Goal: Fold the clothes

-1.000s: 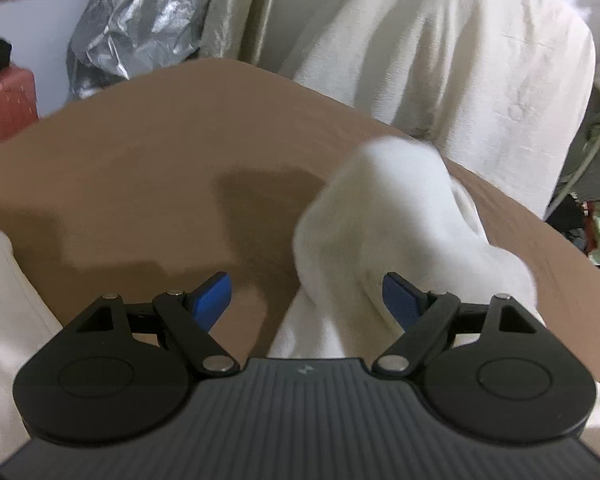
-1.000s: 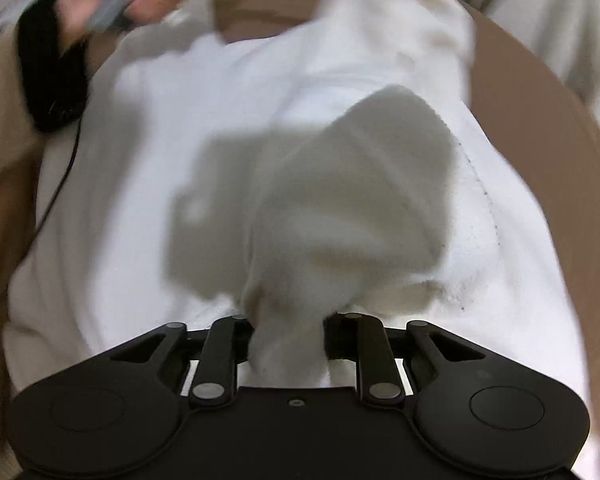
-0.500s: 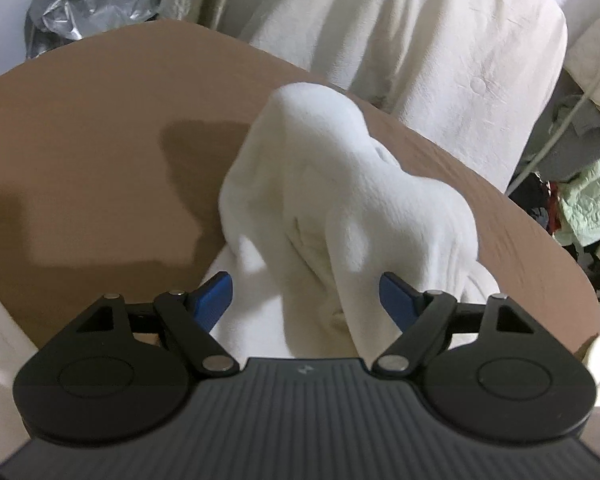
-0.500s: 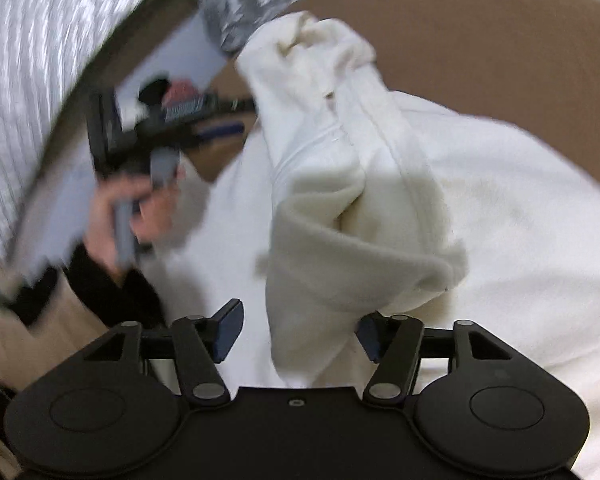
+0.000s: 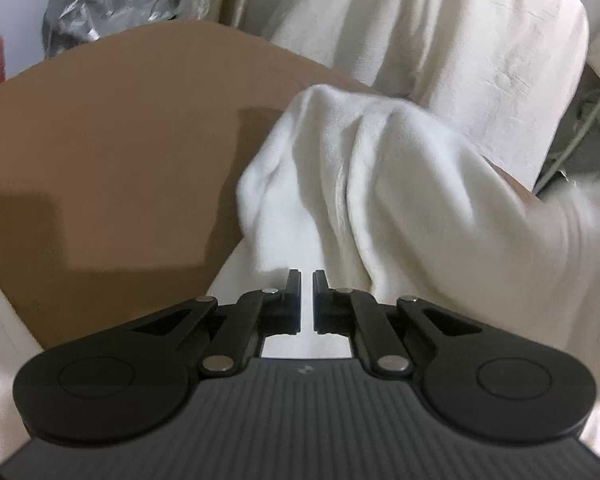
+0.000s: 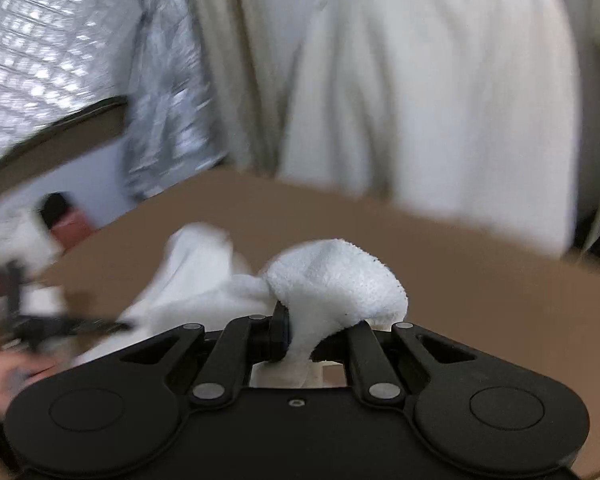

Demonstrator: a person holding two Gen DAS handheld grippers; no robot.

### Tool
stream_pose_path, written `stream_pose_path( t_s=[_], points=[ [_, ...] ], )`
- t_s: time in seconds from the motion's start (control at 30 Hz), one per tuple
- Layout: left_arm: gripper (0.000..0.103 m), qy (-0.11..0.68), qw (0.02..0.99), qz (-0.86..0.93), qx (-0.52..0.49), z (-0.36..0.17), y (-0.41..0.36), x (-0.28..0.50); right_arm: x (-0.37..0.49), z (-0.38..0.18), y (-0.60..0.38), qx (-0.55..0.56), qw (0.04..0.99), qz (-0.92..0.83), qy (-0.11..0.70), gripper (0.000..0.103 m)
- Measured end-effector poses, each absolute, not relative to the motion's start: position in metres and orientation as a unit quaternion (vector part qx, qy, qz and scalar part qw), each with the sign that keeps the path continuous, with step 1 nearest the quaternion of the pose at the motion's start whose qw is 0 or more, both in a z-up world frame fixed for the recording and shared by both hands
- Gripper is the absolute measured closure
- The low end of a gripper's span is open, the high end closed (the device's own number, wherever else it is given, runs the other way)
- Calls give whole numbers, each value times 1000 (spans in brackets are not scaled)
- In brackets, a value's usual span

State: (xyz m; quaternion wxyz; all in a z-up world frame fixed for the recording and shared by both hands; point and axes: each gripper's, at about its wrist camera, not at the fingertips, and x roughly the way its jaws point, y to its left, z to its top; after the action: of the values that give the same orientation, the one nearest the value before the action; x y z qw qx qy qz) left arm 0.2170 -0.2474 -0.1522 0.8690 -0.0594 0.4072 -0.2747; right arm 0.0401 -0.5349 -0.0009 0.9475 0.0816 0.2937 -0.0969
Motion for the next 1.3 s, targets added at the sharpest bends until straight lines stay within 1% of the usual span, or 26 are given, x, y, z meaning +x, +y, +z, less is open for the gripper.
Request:
stream_pose_path(
  t_s=[0.13,0.27,0.3,0.37,0.4,0.43,0.47,0.5,0.53,0.6,0.7,0.8,0.83,0.87,0.9,0.93,1.1,1.17,1.2,1.23,1.3],
  points=[
    [98,397,877,-268,-49,-151,-251,216,53,14,-578,39,942,-166,289,92],
    [98,386,881,-268,-56,-139,-247,236,62,-1,-603,29,927,-201,316,93],
    [97,384,879,-276,-58,-133,-246,246,64,-7,-605,27,926,-201,319,93],
    [90,385,865,-316,-61,-118,-243,269,68,-15,-606,17,926,-197,320,93],
    [79,386,858,-333,-57,-112,-244,283,72,-20,-608,12,927,-195,321,93],
    [58,387,852,-349,-52,-106,-248,300,76,-23,-610,9,927,-193,323,93],
    [46,386,845,-367,-52,-102,-253,316,80,-25,-612,9,927,-191,324,93],
    [27,387,837,-383,-53,-100,-259,332,83,-26,-614,9,927,-189,325,93],
    [23,394,829,-393,-58,-100,-265,350,85,-28,-618,12,928,-186,324,92],
    [22,428,820,-376,-57,-109,-282,382,90,-31,-627,24,930,-181,319,92],
    [22,505,808,-304,-25,-131,-315,416,99,-40,-640,69,931,-178,310,92],
    [23,538,773,-323,-88,-154,-329,426,95,-47,-646,96,931,-159,314,92],
    [30,541,763,-335,-112,-160,-332,425,93,-49,-646,102,931,-151,315,92],
    [41,542,753,-351,-128,-164,-334,420,90,-51,-647,108,932,-142,316,92],
    [81,544,733,-382,-144,-168,-336,414,87,-53,-648,114,932,-133,318,92],
    [88,539,716,-413,-161,-168,-336,405,85,-55,-648,120,932,-124,319,92],
    [91,453,675,-539,-221,-133,-303,319,71,-65,-651,150,931,-80,324,92],
    [91,419,690,-562,-181,-119,-280,265,65,-69,-651,157,929,-59,329,92],
    [91,405,703,-566,-148,-115,-270,237,53,-69,-636,121,927,-31,354,92],
    [91,405,718,-556,-105,-118,-263,207,41,-69,-622,88,922,-2,377,92],
    [90,441,731,-519,-51,-138,-254,167,20,-81,-606,63,901,40,427,92]
  ],
)
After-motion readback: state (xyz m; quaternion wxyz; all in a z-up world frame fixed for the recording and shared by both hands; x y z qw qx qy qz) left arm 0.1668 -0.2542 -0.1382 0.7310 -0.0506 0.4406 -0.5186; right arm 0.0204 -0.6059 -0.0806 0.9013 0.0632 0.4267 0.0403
